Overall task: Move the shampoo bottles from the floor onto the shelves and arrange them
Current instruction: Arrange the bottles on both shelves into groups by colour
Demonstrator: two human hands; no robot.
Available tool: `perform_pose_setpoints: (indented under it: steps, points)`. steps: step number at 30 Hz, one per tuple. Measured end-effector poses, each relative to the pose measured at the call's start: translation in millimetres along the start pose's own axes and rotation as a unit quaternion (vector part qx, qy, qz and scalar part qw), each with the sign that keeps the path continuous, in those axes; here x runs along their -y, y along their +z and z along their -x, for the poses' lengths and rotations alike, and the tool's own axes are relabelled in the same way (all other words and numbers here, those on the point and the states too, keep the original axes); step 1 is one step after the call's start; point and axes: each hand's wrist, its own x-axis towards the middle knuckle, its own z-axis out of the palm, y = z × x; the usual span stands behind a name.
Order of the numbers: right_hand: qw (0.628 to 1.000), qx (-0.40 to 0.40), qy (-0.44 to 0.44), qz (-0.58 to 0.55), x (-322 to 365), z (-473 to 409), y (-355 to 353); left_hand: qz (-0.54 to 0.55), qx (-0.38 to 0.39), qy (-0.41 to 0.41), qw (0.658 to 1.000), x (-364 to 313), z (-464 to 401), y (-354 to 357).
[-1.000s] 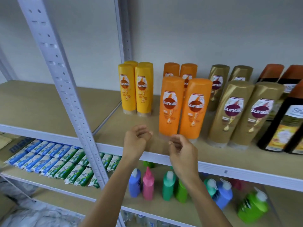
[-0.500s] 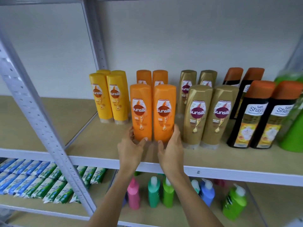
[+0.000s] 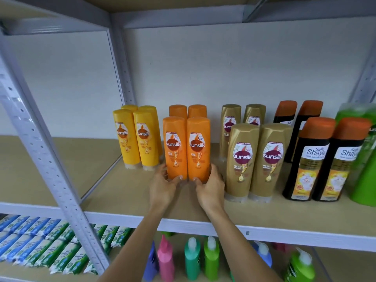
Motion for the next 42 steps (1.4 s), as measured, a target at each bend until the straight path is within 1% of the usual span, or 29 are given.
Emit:
perform_pose_setpoints:
  steps: [3, 9, 18, 31, 42]
  points:
    - [1.0, 0.008, 0.012, -0.009, 1, -13, 6, -0.021, 0.005, 0.018, 1.0, 2, -13, 3]
    - [1.0, 0.011, 0.025, -0.009, 2, -33, 16, -0.043, 0.014, 0.024, 0.999, 7, -33, 9]
    - [0.999, 0.013, 0.046, -0.007, 4, -52, 23, -0.041, 0.02, 0.018, 0.999, 14, -55, 14]
    - [0.998, 0.025, 0.053, -0.004, 4, -63, 29, -0.063, 0.024, -0.016, 0.998, 23, -67, 19]
    - [0.999, 0.035, 0.033, 0.019, 1, -67, 30, -0.079, 0.039, -0.009, 0.996, 30, -74, 22]
